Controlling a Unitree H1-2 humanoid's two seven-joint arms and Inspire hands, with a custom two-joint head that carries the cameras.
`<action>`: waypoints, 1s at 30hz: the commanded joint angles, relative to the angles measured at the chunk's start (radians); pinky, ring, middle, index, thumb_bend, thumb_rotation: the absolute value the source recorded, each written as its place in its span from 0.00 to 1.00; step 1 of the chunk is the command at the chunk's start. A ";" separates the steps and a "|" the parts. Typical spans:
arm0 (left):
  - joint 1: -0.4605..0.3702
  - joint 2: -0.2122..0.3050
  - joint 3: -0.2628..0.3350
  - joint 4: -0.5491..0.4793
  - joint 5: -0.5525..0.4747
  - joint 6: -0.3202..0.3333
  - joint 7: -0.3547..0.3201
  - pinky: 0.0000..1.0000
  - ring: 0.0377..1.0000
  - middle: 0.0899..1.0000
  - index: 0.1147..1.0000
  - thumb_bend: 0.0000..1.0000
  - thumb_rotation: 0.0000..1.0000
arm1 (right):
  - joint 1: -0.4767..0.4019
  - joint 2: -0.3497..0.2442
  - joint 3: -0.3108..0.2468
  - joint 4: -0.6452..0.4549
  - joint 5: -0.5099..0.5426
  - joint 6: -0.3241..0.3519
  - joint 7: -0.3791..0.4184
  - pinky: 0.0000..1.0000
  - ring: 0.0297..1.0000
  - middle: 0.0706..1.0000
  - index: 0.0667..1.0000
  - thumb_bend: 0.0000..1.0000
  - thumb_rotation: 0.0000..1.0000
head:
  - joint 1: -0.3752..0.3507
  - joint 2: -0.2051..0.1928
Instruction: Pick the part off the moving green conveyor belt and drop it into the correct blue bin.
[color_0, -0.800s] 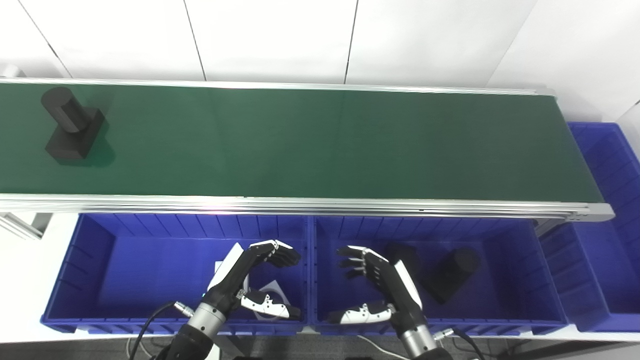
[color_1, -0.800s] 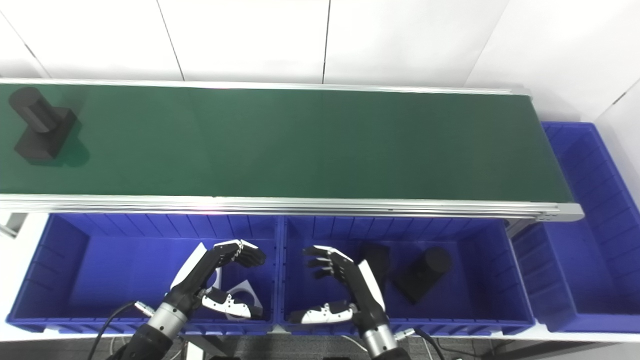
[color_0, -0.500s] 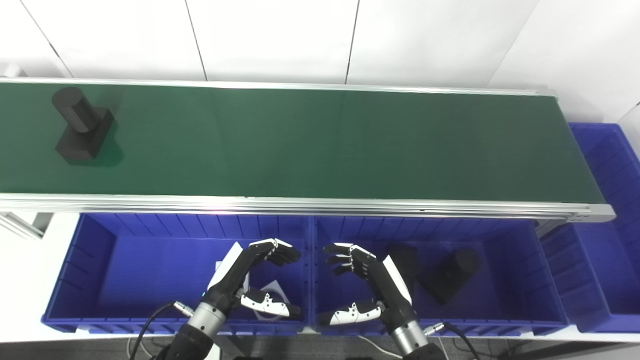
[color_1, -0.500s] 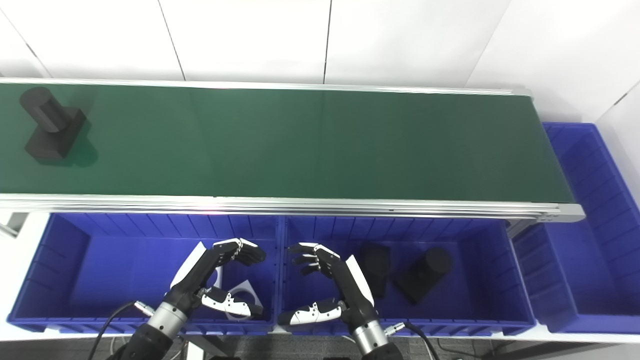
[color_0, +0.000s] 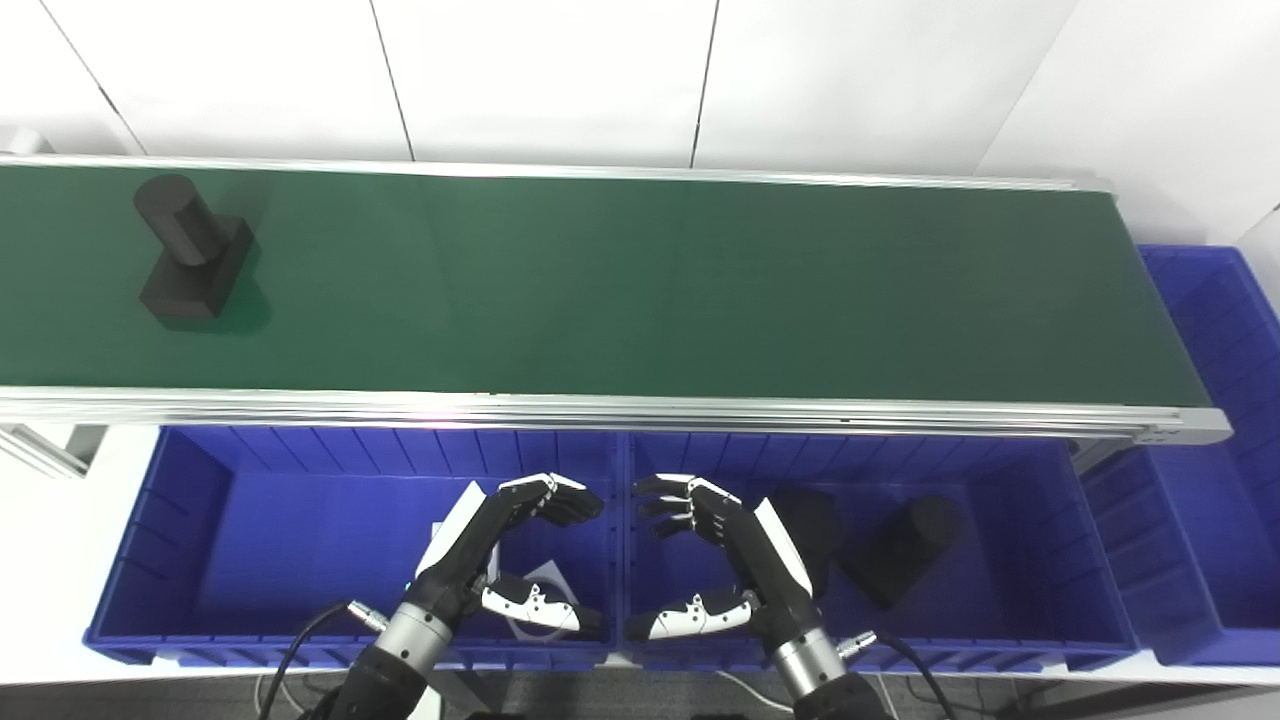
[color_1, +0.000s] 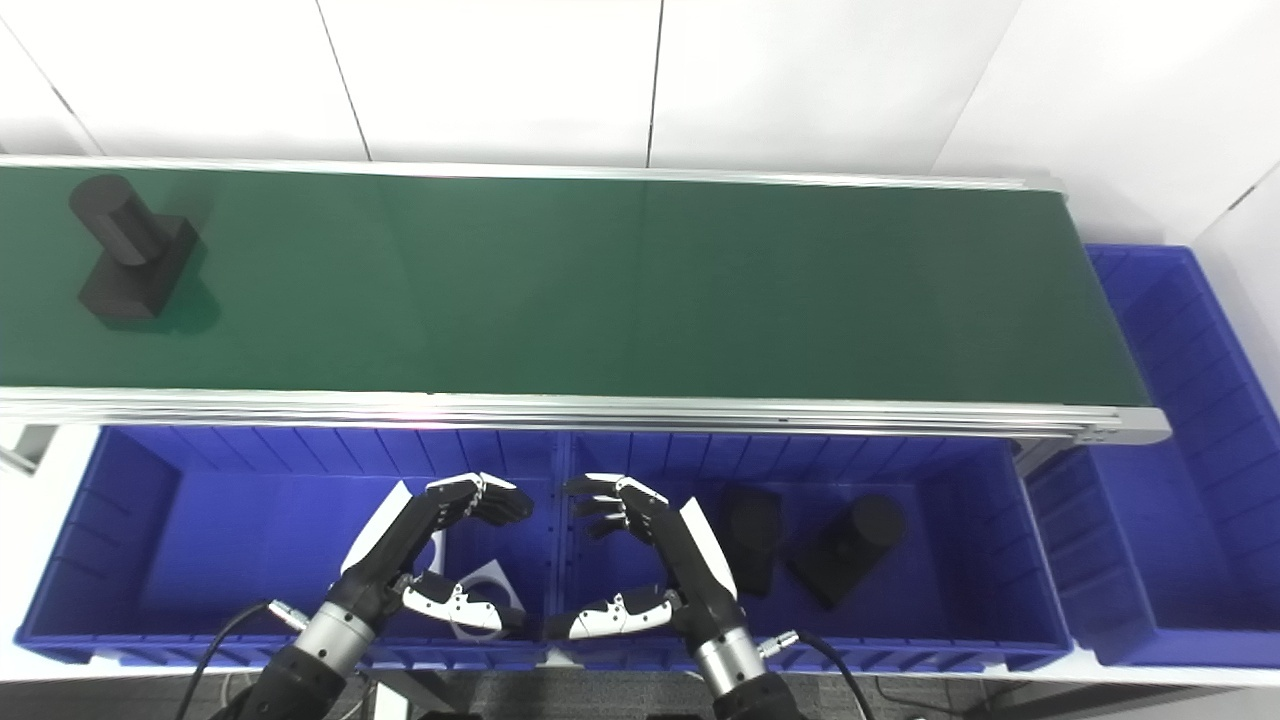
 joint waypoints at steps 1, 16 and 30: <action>-0.015 0.005 -0.004 -0.014 -0.017 -0.040 0.009 0.64 0.64 0.61 0.58 0.93 0.05 | -0.014 0.004 -0.001 -0.015 0.005 -0.039 -0.016 0.61 0.70 0.76 0.70 0.95 0.10 | -0.003 -0.005; -0.018 0.007 -0.012 -0.007 -0.017 -0.040 0.020 0.65 0.64 0.61 0.58 0.93 0.08 | -0.018 -0.005 0.000 0.000 0.007 -0.039 -0.035 0.60 0.69 0.76 0.69 0.93 0.11 | 0.003 -0.004; -0.047 -0.004 -0.052 0.056 0.005 -0.040 0.072 0.62 0.63 0.60 0.58 0.94 0.12 | -0.034 -0.024 0.002 0.058 0.017 -0.039 -0.049 0.59 0.68 0.75 0.68 0.92 0.10 | 0.082 -0.081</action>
